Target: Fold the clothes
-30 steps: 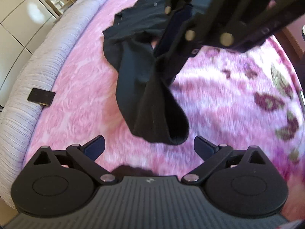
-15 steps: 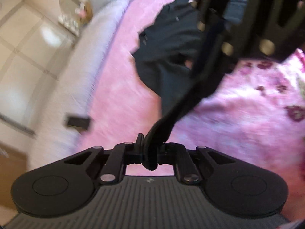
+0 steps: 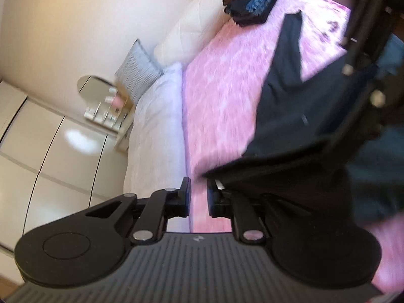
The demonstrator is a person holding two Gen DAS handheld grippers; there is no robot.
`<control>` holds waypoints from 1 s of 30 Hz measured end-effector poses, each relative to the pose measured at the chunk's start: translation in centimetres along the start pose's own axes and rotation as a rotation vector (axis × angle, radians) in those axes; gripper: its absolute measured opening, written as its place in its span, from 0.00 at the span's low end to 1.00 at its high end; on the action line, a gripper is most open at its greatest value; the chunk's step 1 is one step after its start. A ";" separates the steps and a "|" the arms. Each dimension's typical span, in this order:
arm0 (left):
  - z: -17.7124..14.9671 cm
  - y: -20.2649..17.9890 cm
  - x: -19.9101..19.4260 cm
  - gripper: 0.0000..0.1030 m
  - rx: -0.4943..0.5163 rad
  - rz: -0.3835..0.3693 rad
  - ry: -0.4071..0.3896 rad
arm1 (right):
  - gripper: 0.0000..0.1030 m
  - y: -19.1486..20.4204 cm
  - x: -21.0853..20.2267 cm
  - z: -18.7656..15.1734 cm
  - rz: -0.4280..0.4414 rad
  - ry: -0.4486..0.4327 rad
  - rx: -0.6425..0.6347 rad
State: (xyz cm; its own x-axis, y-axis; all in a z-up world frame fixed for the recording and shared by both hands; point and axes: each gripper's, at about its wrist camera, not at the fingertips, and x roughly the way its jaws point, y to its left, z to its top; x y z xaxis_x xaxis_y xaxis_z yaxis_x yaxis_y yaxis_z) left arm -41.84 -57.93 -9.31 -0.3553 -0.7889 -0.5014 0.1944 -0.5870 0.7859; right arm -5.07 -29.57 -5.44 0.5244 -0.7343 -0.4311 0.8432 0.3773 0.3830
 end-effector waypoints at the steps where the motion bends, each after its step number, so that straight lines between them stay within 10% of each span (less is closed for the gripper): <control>1: 1.8 -0.5 3.1 0.12 -0.018 -0.027 -0.011 | 0.12 -2.9 0.0 0.5 -0.021 0.003 0.014; 8: 4.8 -3.7 18.0 0.24 -0.273 -0.191 0.117 | 0.28 -24.7 5.1 -2.0 -0.241 0.128 0.132; 13: -3.5 -6.9 16.5 0.38 -0.455 -0.254 0.391 | 0.29 -33.9 8.1 -7.2 -0.379 0.350 0.326; 20: -15.6 -10.8 12.8 0.39 -0.899 -0.260 0.715 | 0.37 -28.4 12.7 -8.4 -0.193 0.452 0.150; 30: -24.8 -11.2 16.9 0.40 -1.150 -0.181 0.577 | 0.37 -20.4 21.1 -11.2 -0.019 0.519 -0.084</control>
